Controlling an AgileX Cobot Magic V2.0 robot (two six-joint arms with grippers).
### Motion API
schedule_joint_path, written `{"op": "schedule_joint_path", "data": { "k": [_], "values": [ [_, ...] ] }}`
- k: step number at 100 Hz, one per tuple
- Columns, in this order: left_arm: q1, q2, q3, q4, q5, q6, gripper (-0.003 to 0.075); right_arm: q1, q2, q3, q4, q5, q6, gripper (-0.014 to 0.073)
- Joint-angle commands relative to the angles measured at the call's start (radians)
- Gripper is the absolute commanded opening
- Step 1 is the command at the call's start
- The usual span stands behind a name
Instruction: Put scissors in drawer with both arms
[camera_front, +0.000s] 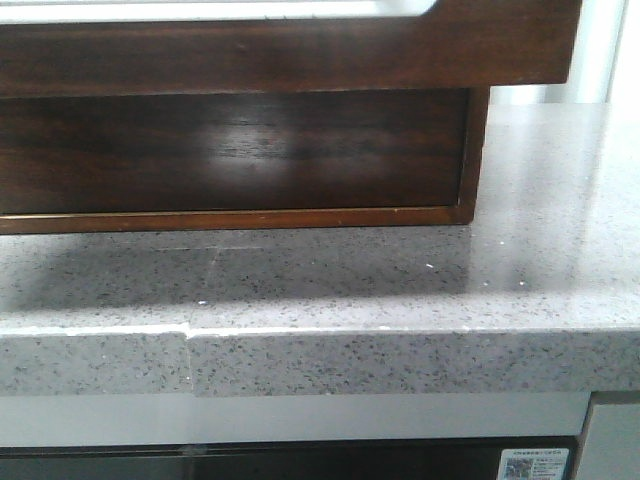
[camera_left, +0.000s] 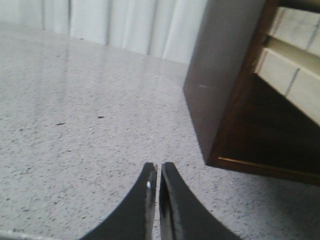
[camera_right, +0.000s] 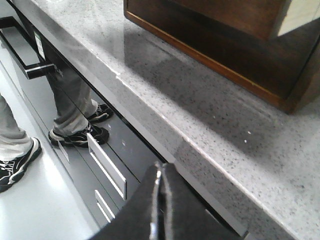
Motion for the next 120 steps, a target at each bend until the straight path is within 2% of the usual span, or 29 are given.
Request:
{"op": "schedule_joint_path", "data": {
  "k": [1, 12, 31, 120],
  "values": [
    [0.016, -0.029, 0.022, 0.002, -0.058, 0.051, -0.0022, 0.003, 0.008, -0.029, 0.008, -0.066, 0.000, -0.0049],
    [0.026, -0.029, 0.022, -0.038, -0.027, 0.161, -0.0022, 0.003, 0.008, -0.029, 0.008, -0.066, 0.000, -0.0049],
    [0.029, -0.029, 0.022, -0.065, 0.109, 0.174, -0.0022, 0.003, 0.008, -0.029, 0.008, -0.066, 0.000, -0.0049],
    [0.029, -0.029, 0.022, -0.065, 0.110, 0.178, -0.0022, 0.003, 0.008, -0.029, 0.008, -0.066, 0.000, -0.0049]
  ]
}}
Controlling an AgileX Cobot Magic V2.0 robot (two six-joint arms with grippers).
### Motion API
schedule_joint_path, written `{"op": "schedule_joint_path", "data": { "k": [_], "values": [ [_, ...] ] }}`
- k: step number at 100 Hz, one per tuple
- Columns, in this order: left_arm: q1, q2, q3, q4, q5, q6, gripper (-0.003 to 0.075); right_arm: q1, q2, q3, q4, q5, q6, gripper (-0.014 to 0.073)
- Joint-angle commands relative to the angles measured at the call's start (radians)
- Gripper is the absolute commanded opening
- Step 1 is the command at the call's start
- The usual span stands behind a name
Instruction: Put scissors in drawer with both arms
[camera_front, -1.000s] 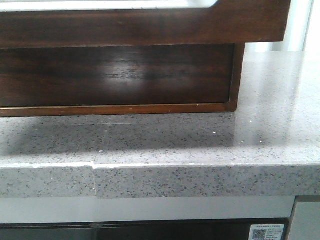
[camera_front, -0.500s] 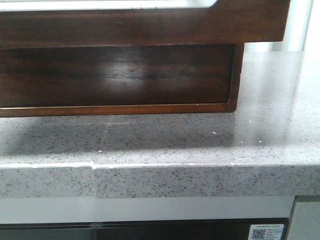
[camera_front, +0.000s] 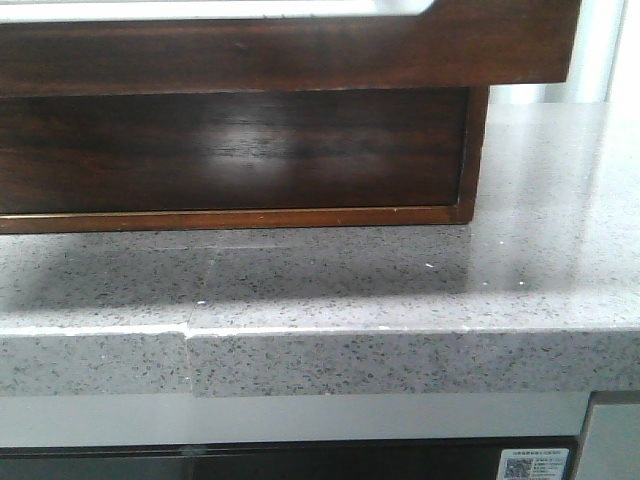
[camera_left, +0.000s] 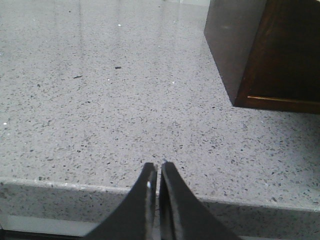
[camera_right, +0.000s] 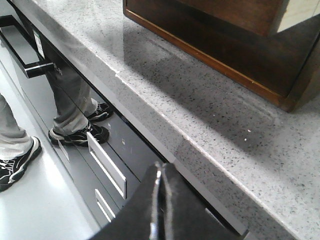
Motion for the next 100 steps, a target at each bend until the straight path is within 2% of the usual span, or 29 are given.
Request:
{"op": "schedule_joint_path", "data": {
  "k": [1, 52, 62, 74, 88, 100],
  "values": [
    [0.001, -0.029, 0.021, -0.011, -0.058, 0.004, -0.0022, 0.003, 0.008, -0.029, 0.008, -0.066, 0.000, -0.0049],
    [0.001, -0.029, 0.021, -0.011, -0.058, 0.004, -0.0022, 0.003, 0.008, -0.029, 0.008, -0.066, 0.000, -0.0049],
    [0.001, -0.029, 0.021, -0.011, -0.058, 0.004, -0.0022, 0.003, 0.008, -0.029, 0.008, -0.114, 0.000, -0.0049],
    [0.001, -0.029, 0.021, -0.011, -0.058, 0.004, -0.0022, 0.001, 0.008, -0.029, 0.008, -0.254, 0.000, -0.0049],
    [0.001, -0.029, 0.021, -0.011, -0.058, 0.004, -0.0022, -0.043, 0.008, -0.011, -0.050, -0.526, 0.007, -0.0049],
    [0.001, -0.029, 0.021, -0.011, -0.058, 0.004, -0.0022, -0.135, 0.008, 0.052, -0.187, -0.773, 0.171, -0.0050]
  ]
}}
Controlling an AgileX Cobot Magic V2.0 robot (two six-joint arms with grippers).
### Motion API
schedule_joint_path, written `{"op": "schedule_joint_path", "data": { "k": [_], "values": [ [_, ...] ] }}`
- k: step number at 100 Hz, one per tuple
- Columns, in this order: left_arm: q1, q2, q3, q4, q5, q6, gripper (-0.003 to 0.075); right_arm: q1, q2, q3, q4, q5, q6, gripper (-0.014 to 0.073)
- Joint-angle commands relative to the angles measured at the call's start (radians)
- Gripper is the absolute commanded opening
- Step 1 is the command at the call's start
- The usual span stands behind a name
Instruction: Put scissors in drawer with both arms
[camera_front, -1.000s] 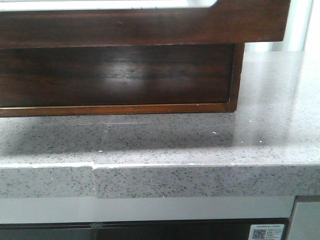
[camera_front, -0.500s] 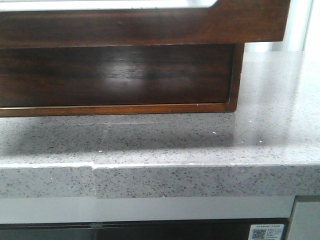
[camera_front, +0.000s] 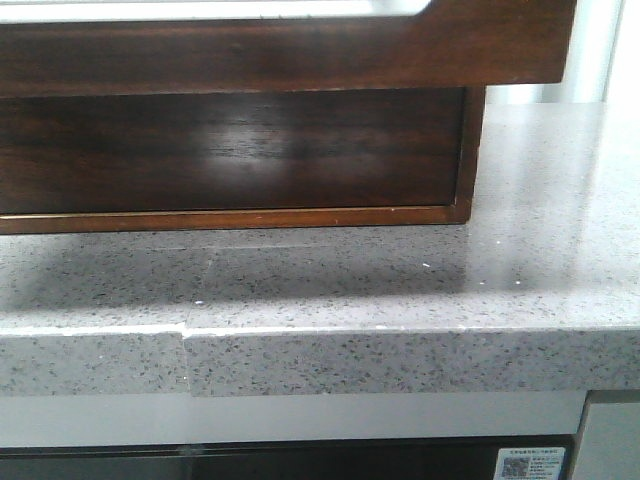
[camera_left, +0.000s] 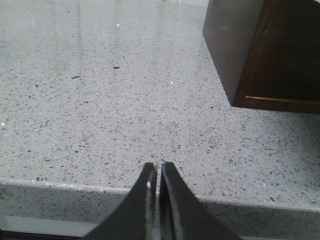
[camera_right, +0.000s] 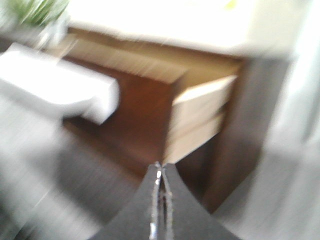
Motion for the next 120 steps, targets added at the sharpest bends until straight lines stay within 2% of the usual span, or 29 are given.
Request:
{"op": "schedule_joint_path", "data": {
  "k": [1, 10, 23, 36, 54, 78, 100, 120],
  "values": [
    [0.001, -0.029, 0.021, -0.011, -0.058, 0.004, -0.0022, -0.064, 0.008, 0.019, -0.104, -0.265, 0.122, -0.0050],
    [0.001, -0.029, 0.021, -0.011, -0.058, 0.004, -0.0022, -0.144, 0.008, 0.080, -0.179, -0.393, 0.268, -0.0050],
    [0.001, -0.029, 0.021, -0.011, -0.058, 0.004, -0.0022, -0.248, 0.006, 0.152, -0.204, -0.452, 0.418, -0.0050],
    [0.001, -0.029, 0.021, -0.011, -0.058, 0.004, -0.0022, -0.347, 0.006, 0.150, -0.215, -0.346, 0.498, -0.0050],
    [0.001, -0.029, 0.021, -0.011, -0.058, 0.004, -0.0022, -0.443, -0.027, 0.150, -0.237, -0.245, 0.501, -0.0050],
    [0.001, -0.029, 0.021, -0.011, -0.058, 0.004, -0.0022, -0.564, -0.192, 0.150, -0.275, 0.031, 0.545, -0.0050],
    [0.001, -0.029, 0.021, -0.011, -0.058, 0.004, -0.0022, -0.692, -0.240, 0.150, -0.305, 0.230, 0.563, -0.0050],
    [0.001, -0.029, 0.021, -0.011, -0.058, 0.004, -0.0022, -0.734, -0.271, 0.151, -0.327, 0.359, 0.563, -0.0050]
  ]
}}
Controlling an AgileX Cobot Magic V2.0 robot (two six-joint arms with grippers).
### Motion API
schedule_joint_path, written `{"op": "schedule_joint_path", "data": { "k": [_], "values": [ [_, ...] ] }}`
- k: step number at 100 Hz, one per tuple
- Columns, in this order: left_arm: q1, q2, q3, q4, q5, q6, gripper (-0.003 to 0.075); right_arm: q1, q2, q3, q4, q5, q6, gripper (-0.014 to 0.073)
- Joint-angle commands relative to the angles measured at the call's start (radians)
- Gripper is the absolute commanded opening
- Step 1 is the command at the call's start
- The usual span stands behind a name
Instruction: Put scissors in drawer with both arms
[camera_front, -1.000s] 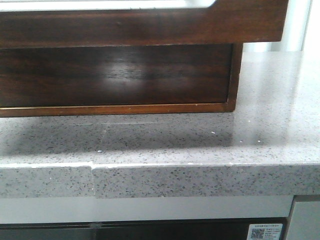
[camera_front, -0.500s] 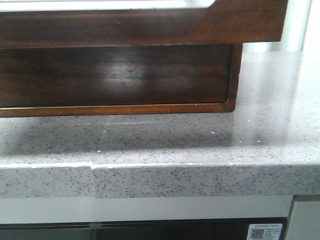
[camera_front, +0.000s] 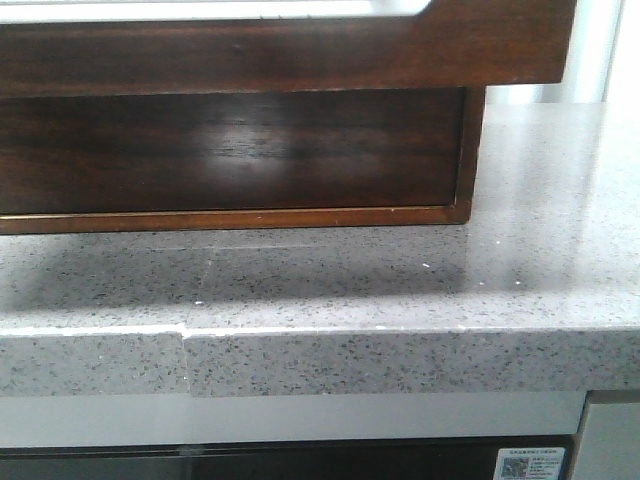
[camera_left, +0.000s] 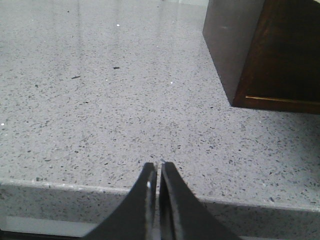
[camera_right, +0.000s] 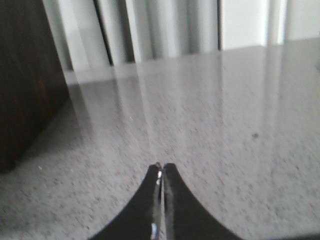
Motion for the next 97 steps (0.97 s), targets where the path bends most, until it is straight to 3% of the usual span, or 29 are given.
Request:
{"op": "schedule_joint_path", "data": {
  "k": [1, 18, 97],
  "values": [
    [0.001, -0.029, 0.021, -0.011, -0.060, 0.004, -0.0022, -0.011, -0.022, 0.030, -0.027, -0.004, -0.002, -0.0050],
    [0.001, -0.029, 0.021, -0.011, -0.060, 0.004, -0.0022, -0.011, -0.022, 0.030, -0.030, 0.191, -0.039, -0.0050],
    [0.001, -0.029, 0.021, -0.011, -0.060, 0.004, -0.0022, -0.011, -0.022, 0.030, -0.009, 0.188, -0.076, -0.0050]
  ]
}}
